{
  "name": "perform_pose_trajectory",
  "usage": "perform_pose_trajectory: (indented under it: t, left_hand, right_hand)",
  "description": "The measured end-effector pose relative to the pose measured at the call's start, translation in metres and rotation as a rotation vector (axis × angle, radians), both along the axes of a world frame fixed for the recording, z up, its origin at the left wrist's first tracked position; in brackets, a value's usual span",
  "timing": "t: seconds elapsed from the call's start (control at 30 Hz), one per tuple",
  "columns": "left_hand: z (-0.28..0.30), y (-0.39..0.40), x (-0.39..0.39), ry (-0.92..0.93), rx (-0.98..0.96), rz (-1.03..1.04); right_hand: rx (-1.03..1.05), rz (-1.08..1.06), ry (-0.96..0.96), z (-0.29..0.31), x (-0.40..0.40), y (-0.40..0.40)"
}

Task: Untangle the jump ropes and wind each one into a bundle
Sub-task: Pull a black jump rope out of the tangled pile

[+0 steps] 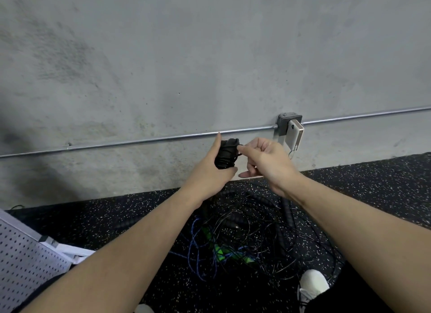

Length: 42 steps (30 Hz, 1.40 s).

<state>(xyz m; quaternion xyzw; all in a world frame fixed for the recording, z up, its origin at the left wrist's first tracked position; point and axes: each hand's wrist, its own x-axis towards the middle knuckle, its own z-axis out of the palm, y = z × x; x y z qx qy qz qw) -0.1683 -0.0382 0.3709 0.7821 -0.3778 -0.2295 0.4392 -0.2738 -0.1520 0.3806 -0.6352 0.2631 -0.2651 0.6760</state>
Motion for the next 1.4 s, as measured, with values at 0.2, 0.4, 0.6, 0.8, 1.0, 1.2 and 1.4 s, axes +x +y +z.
perform_pose_trajectory:
  t: [0.2, 0.4, 0.6, 0.8, 1.0, 1.2, 1.4]
  left_hand:
    - [-0.005, 0.005, 0.013, -0.418, 0.144, 0.075]
    - [-0.016, 0.009, 0.022, -0.044, -0.023, 0.011]
    - [-0.024, 0.010, 0.031, 0.279, -0.124, -0.012]
    - [-0.028, 0.003, 0.029, -0.012, 0.098, 0.012]
    - [-0.037, 0.005, 0.035, -0.361, 0.271, 0.061]
    - [-0.038, 0.000, 0.034, -0.573, 0.271, 0.083]
    - [-0.047, -0.006, 0.024, -0.630, 0.379, 0.049]
  right_hand:
    - [0.171, 0.090, -0.010, 0.004, 0.013, 0.013]
    - [0.374, 0.277, 0.035, 0.009, 0.012, 0.011]
    - [0.496, 0.246, -0.022, 0.009, 0.019, 0.011]
    - [0.473, 0.127, 0.260, -0.001, 0.020, 0.010]
    - [0.331, 0.126, 0.374, 0.000, 0.020, 0.014]
    - [0.421, 0.086, 0.291, 0.008, 0.015, -0.004]
    - [0.416, -0.002, 0.275, 0.004, 0.012, -0.012]
